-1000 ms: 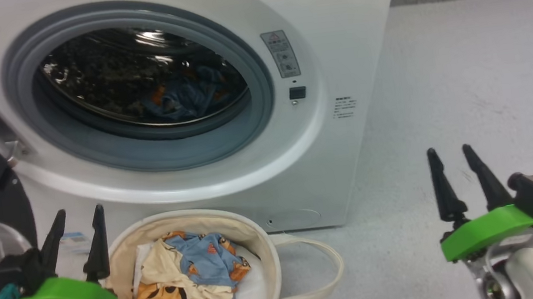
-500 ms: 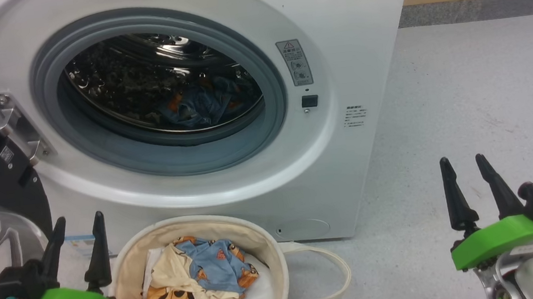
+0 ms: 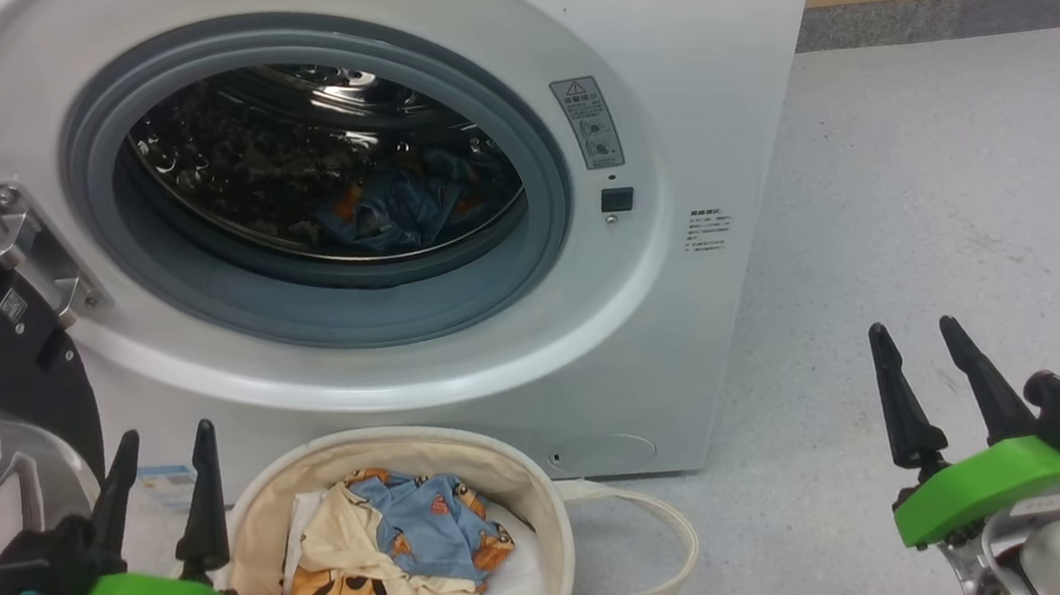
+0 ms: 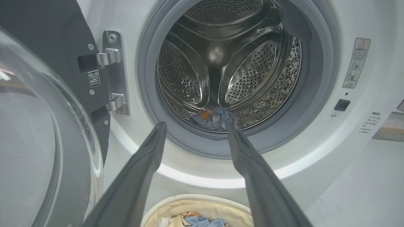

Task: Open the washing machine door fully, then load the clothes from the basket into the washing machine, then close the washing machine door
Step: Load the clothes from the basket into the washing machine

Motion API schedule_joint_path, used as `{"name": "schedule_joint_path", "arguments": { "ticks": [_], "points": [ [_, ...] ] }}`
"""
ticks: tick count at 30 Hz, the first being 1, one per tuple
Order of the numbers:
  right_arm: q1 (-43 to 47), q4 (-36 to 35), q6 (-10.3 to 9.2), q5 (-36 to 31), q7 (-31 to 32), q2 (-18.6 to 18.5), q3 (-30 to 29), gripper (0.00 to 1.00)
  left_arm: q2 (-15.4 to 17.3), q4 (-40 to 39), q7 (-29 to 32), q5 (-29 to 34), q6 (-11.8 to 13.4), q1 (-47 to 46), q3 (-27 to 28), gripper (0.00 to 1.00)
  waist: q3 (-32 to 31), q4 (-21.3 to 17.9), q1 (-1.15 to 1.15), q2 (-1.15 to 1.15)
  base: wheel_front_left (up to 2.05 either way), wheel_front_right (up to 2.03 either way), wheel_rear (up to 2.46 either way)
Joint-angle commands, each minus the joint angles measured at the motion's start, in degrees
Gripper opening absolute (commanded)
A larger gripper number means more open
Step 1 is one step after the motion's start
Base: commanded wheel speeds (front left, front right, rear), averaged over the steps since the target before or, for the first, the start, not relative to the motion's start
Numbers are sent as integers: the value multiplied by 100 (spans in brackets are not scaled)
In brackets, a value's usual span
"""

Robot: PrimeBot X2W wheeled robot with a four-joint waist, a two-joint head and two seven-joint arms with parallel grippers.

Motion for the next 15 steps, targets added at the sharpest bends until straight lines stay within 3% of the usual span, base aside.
{"name": "schedule_joint_path", "arguments": {
  "ticks": [1, 15],
  "points": [
    [-110, -160, 42, 13, -70, -66, 111, 100, 125, -146, -69, 59, -5, -150, 229, 100, 1, -3, 0, 0, 0, 0, 0],
    [-217, -173, 42, 34, -70, -38, 157, 100, -24, -108, -69, 143, -57, -256, 319, 100, 212, -12, 0, 0, 0, 0, 0]
  ]
}}
